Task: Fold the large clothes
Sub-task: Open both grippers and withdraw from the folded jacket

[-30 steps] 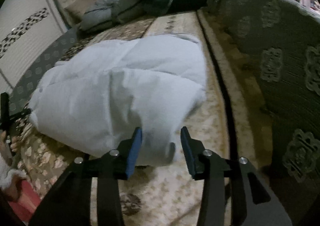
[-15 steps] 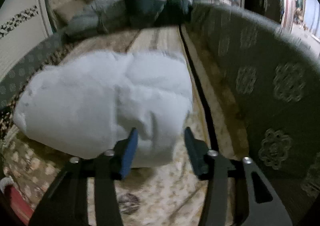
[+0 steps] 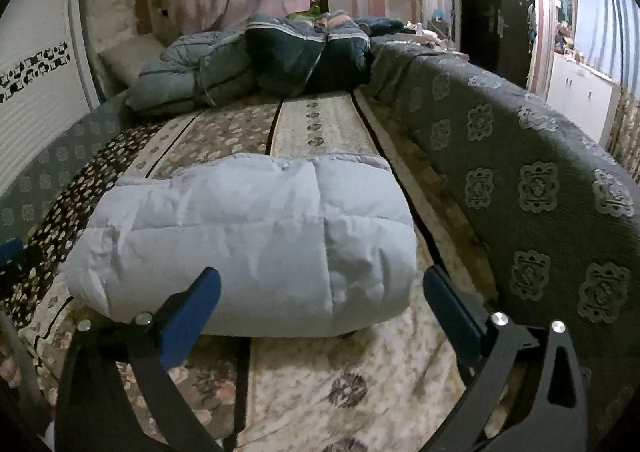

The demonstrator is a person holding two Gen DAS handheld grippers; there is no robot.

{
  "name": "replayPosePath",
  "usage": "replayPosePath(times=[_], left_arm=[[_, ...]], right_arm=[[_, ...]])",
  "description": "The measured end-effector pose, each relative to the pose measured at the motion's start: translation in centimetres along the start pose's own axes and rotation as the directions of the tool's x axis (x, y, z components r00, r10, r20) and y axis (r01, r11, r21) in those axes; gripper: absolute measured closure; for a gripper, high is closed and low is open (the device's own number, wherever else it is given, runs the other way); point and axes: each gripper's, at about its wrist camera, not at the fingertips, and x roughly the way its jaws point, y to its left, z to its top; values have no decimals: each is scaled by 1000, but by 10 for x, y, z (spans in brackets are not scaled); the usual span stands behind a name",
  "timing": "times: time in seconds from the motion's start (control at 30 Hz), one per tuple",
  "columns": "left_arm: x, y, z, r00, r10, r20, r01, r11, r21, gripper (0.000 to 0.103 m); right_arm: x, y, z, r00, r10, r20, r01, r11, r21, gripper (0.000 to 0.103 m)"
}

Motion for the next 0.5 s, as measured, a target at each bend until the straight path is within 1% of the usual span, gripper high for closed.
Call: replayPosePath(times=[0.07,0.1,0.17,0.27,0.3,0.33,0.4,0.43,0.5], left_arm=[[-9,-3,-4,1000,2,12,-2,1000,-8,3],[-15,-4,-5,1000,12,19,-12,1000,-10,3],[-27,-8,-9,998,44,34,-44,999,11,3],[-44,-14,-16,993,93,68,-98,993,61,3],[-50,-15,-19,990,113,82,-119,990,71,3],[-53,-15,-19,989,120,86,-126,990,65,3],[-58,-12,-21,992,103,78,-106,994,38,3],[-58,-10,-21,995,78,65,-80,997,21,3],[-54,-7,-21,997,65,37,-65,998,-5,3]], right_arm=[[-10,6,-4,1000,-3,6,3,1000,1,2],[-15,8,-7,1000,10,6,-10,1000,10,2],[-20,12,-11,1000,23,3,-23,1000,18,2],[-26,20,-11,1000,5,2,-5,1000,-4,2],[-27,23,-10,1000,2,1,-2,1000,-16,2],[-28,26,-8,1000,0,4,0,1000,-28,2],[-30,29,-6,1000,-3,7,3,999,-37,2],[-31,30,-6,1000,-4,9,5,999,-36,2],[-34,31,-5,1000,-4,12,4,999,-35,2]])
